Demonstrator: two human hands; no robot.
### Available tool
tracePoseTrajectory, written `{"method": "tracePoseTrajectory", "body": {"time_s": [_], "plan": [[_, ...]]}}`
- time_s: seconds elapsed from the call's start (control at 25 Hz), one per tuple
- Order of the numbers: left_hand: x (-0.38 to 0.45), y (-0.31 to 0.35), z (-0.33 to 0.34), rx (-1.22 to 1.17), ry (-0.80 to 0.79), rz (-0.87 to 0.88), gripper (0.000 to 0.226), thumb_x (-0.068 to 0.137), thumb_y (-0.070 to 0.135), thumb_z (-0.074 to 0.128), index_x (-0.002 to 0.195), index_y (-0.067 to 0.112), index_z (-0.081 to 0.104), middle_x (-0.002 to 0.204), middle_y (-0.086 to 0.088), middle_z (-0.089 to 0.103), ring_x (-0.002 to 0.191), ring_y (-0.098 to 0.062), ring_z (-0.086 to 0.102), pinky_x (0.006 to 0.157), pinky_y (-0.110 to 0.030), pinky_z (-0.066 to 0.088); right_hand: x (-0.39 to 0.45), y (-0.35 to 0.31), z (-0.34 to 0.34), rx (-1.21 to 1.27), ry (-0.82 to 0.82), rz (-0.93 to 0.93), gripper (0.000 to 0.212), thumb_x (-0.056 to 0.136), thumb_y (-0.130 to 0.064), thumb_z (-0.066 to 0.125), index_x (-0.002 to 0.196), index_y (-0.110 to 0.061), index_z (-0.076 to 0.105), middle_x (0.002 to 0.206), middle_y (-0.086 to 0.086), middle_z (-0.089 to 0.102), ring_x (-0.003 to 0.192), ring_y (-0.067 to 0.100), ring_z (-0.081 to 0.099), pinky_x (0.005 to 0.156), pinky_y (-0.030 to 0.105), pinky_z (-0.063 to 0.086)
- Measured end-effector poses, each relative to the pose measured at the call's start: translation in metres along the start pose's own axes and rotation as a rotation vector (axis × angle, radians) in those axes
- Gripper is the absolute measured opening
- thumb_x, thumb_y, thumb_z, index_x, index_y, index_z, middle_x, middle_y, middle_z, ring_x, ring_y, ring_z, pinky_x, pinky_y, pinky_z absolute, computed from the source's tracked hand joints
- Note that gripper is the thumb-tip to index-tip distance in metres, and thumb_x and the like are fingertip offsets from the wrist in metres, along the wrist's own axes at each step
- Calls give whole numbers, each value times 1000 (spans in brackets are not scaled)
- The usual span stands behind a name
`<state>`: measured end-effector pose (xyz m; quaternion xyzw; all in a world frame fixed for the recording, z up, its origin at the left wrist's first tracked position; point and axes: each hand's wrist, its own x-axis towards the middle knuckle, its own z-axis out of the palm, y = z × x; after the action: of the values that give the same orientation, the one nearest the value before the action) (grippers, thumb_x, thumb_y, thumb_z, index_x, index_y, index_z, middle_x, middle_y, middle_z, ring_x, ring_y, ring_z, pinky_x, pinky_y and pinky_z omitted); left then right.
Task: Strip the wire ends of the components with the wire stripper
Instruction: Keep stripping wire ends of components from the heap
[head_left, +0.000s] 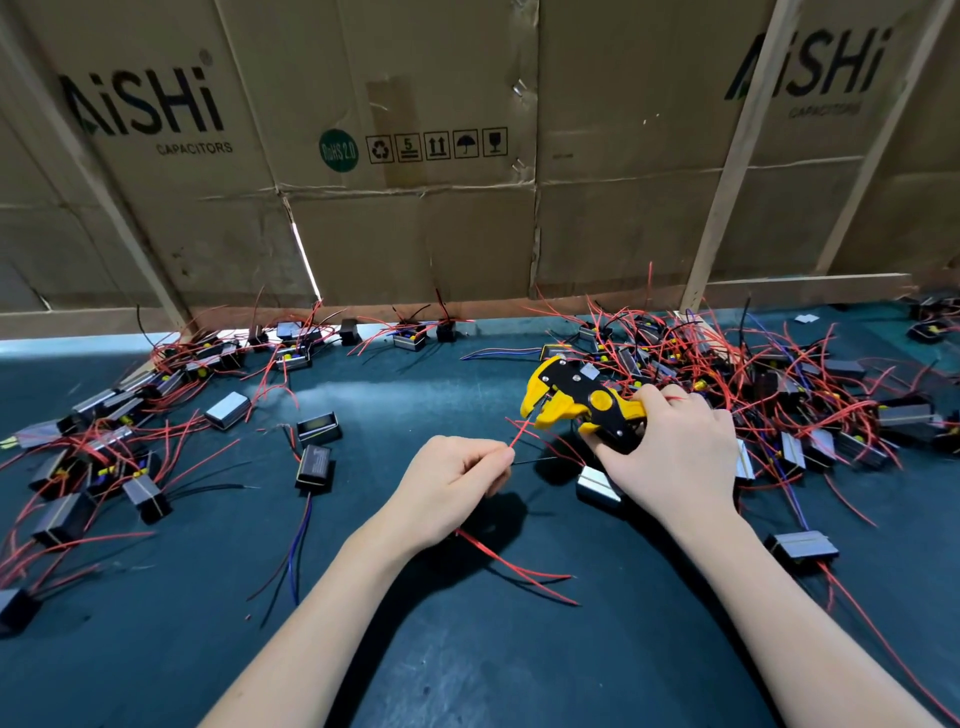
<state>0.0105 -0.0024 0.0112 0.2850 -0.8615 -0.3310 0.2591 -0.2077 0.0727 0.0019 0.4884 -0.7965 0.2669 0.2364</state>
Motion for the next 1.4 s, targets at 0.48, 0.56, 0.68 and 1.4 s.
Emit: {"method": "tracePoseTrajectory", "body": {"time_s": [0.48,0.56,0.68,1.4], "plan": [[-1,1,0,59,-30,-9,43,93,33,41,60,5,41,58,-11,36,56,-13,28,56,-26,27,4,1,-13,37,-4,-172,46,61,-57,81,65,-17,58,59,0,57,62,29,61,59,33,37],[0,1,-1,70,-31,-3,43,93,33,40,60,6,41,57,-10,36,56,-13,28,56,-27,27,4,1,-15,20,-18,-179,48,60,-58,82,60,-17,55,56,0,56,57,29,60,56,32,37],[-1,1,0,65,-32,2,43,93,34,40,60,6,41,57,-12,37,55,-13,28,56,-28,27,5,1,-16,-39,-45,-159,50,60,-57,82,55,-16,55,52,3,56,52,30,58,52,25,26],[10,-4,2,-568,173,-352,22,103,7,42,113,8,62,86,-8,66,74,-12,69,74,-25,58,15,21,-23,859,-52,442,50,68,-73,63,81,-25,66,60,-5,56,61,8,49,69,39,47]]}}
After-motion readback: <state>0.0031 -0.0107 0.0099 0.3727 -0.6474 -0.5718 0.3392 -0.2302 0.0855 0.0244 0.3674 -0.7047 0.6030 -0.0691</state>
